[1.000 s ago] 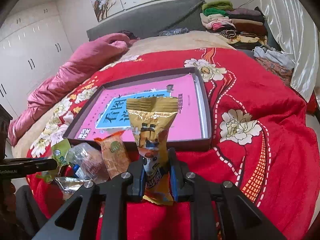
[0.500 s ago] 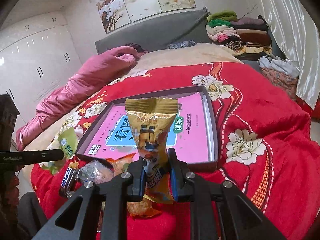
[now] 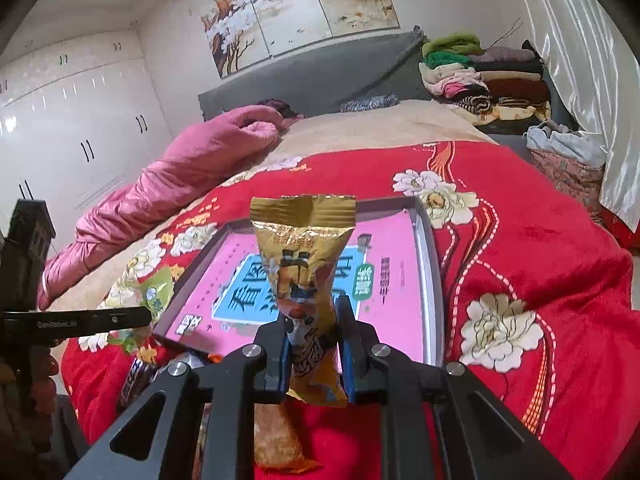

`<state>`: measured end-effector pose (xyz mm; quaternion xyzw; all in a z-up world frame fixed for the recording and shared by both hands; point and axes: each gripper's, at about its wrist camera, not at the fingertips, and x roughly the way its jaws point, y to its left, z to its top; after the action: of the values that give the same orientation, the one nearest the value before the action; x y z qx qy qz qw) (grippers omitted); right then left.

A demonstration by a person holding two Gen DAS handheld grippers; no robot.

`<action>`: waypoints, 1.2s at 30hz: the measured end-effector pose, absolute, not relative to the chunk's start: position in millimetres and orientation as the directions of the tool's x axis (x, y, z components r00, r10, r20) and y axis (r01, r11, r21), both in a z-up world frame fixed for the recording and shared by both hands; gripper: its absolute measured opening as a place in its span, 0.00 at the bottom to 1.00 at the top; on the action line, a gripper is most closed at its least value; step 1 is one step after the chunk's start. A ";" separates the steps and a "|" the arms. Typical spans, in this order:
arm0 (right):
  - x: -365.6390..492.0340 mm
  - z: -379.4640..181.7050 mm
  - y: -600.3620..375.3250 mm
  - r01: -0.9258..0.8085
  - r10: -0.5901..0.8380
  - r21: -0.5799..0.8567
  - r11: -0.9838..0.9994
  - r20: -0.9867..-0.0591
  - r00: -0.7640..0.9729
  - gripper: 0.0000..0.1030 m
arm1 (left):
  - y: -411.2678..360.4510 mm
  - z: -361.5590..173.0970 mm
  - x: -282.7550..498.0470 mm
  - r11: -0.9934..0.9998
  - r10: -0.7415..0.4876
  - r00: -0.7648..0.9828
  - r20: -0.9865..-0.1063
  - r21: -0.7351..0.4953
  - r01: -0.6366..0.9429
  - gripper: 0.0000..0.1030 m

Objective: Organize snacks
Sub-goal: 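Carry both held snacks up and over the pink tray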

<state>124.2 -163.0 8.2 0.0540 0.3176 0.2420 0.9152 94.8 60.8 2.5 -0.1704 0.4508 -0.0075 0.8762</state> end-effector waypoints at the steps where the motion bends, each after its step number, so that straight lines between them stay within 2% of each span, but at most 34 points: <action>1: 125.5 8.6 -163.1 -0.408 0.479 0.256 0.877 -0.552 0.683 0.20 | 61.8 0.9 96.9 0.939 -0.167 0.592 -0.788 -0.310 -0.147 0.31; 8: 145.5 7.1 -169.0 -0.404 0.489 0.277 0.872 -0.539 0.686 0.20 | 62.6 -6.4 112.5 0.940 -0.141 0.595 -0.791 -0.295 -0.169 0.31; 16: 167.7 -7.8 -170.9 -0.371 0.481 0.307 0.877 -0.581 0.657 0.20 | 58.9 -14.4 128.7 0.942 -0.134 0.589 -0.797 -0.288 -0.175 0.31; 36: 177.0 -30.3 -167.2 -0.346 0.424 0.258 0.902 -0.679 0.599 0.20 | 49.9 -32.7 134.5 0.966 -0.088 0.581 -0.809 -0.212 -0.149 0.31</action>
<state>177.0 -167.2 -30.3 0.0497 0.3926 0.2159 0.8926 134.5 49.9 -32.7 -0.1295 0.4572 0.0174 0.8797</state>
